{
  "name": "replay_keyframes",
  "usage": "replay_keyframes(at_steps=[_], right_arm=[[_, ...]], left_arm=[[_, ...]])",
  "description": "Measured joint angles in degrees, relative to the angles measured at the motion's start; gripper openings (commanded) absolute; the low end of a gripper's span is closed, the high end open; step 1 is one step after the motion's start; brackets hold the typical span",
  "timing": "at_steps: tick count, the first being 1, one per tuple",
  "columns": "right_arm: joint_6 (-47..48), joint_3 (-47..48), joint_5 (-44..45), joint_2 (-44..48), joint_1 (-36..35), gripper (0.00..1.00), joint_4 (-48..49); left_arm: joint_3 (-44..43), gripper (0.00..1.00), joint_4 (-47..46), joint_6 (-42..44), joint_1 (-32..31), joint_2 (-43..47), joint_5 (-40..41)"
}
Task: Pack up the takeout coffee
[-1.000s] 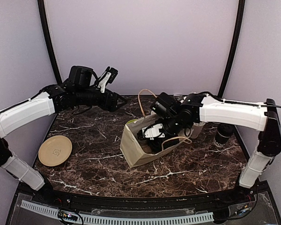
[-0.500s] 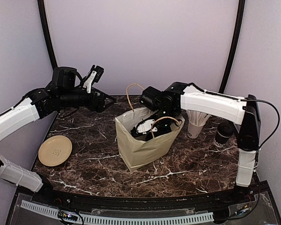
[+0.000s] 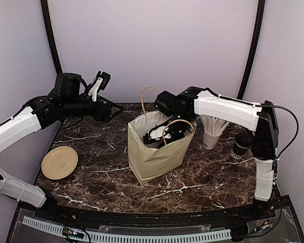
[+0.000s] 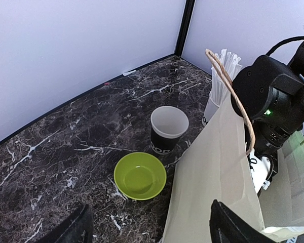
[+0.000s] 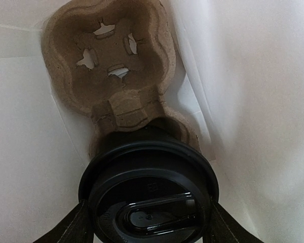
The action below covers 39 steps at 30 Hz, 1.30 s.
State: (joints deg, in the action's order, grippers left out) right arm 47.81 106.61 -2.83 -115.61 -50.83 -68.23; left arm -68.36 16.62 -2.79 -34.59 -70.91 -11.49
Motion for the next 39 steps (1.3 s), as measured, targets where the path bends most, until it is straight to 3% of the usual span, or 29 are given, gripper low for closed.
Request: replay_keyframes(at_steps=[3,14,21,31,39], right_arm=[[0.13,-0.90,-0.68,0.46,0.35,0.45,0.83],[-0.35,-1.27,-1.07,1.20,0.66,0.71,1.01],[-2.67,-1.14,-1.86,1.95,1.18,0.98,0.87],[-5.16,3.61,-4.98,3.34,1.29,0.99,-1.01],[-6.27,8.92,-6.14,3.80,1.31,0.99,-2.73]], left_arm=[[0.02,0.81,-0.04,-0.02,0.00,0.00,-0.09],[0.28,0.84,0.02,0.50,0.09,0.02,-0.07],[-0.09,0.85,1.22,2.16,0.11,-0.11,-1.05],[-2.86,0.85,3.50,3.43,0.11,-0.61,-8.81],[-4.02,0.85,2.32,-2.43,-0.98,-3.39,-16.39]])
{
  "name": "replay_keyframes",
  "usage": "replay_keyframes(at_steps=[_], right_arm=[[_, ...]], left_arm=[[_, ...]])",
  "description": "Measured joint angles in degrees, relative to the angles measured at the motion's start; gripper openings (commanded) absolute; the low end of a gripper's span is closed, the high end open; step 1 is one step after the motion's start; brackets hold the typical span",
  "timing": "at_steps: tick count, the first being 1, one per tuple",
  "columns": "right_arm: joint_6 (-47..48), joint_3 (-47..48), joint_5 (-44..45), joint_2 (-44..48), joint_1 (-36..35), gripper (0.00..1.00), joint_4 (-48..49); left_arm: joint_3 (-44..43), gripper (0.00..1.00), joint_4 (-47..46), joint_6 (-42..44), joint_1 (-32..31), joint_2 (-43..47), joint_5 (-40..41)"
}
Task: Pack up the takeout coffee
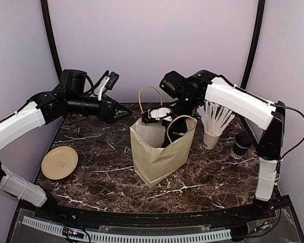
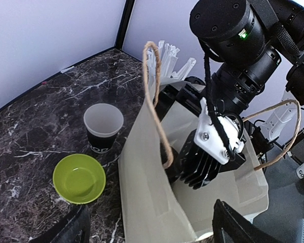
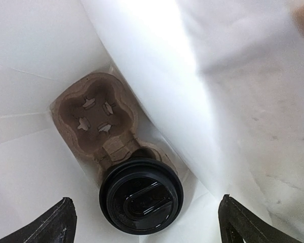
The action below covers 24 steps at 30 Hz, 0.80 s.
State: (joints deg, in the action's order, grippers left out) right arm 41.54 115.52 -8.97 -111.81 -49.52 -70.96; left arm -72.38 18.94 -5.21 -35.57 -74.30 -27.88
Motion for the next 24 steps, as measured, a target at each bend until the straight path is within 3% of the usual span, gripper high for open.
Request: replay_keyframes(at_steps=[6,18,21,24], right_arm=[[-0.35,1.88,-0.26,0.42,0.02,0.99,-0.72],[-2.91,2.95,3.50,4.48,1.90,0.99,-1.01],[-3.85,2.12,4.46,7.06,2.47,0.99,-0.68],[-5.03,1.20,5.73,9.33,3.21,0.99,0.31]], left_arm=[[-6.05,0.79,1.31,-1.77,-5.11,-5.05,3.04],[-17.88,0.48,1.16,-2.93,-8.17,-14.03,6.88],[-21.51,0.24,0.50,-2.69,-8.24,-16.22,5.09],[-25.73,0.08,0.28,-2.10,-8.63,-18.78,1.79]])
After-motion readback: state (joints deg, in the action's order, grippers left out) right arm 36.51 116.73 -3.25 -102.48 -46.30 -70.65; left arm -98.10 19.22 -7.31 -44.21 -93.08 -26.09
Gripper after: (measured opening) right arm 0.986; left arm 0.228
